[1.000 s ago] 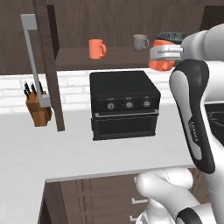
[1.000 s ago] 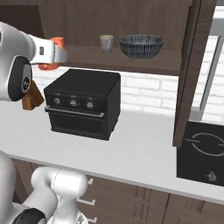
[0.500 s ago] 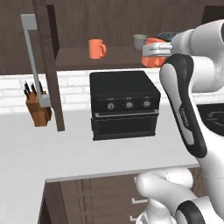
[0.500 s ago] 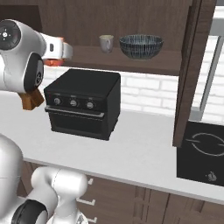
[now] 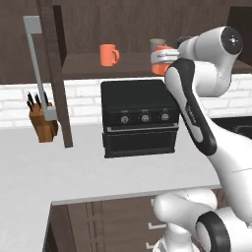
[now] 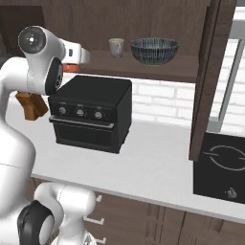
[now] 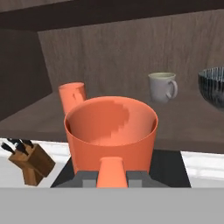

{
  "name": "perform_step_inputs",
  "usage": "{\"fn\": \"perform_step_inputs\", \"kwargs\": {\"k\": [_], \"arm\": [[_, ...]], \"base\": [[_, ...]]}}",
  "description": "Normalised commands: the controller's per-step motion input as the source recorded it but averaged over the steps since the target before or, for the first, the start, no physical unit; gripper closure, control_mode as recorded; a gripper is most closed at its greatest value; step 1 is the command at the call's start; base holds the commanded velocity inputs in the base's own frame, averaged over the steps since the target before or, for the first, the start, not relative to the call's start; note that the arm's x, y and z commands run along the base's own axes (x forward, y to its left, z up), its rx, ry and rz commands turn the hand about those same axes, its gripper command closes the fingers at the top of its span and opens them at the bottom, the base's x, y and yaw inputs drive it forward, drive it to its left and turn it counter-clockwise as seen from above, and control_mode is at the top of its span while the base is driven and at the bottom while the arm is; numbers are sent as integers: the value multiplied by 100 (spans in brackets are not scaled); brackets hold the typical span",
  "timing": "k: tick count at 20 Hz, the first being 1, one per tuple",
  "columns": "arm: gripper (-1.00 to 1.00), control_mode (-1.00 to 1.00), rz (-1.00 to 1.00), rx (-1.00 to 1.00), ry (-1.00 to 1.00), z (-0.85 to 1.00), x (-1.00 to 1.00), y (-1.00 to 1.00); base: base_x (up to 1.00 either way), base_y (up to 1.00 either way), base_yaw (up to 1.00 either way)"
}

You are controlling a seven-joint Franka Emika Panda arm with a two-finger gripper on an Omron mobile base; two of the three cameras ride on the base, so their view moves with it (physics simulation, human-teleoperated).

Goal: Gather all objects into one cabinet and sort the glasses and bowls to opposite sides.

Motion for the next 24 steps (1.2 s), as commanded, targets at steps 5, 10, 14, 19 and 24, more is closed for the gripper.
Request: {"fn": "perform_step_inputs", "kwargs": {"k": [5,10,14,19,24], "arm": [[100,-100,0,0,1,-27,71,0],[100,-100,0,0,0,-16,74,0],[100,-100,0,0,0,-17,80,0],[100,-100,0,0,0,-20,81,0],[100,-100,0,0,1,-19,82,0]], "base": [[0,0,0],[0,0,0],[0,0,0],[0,0,0],[0,0,0]]}}
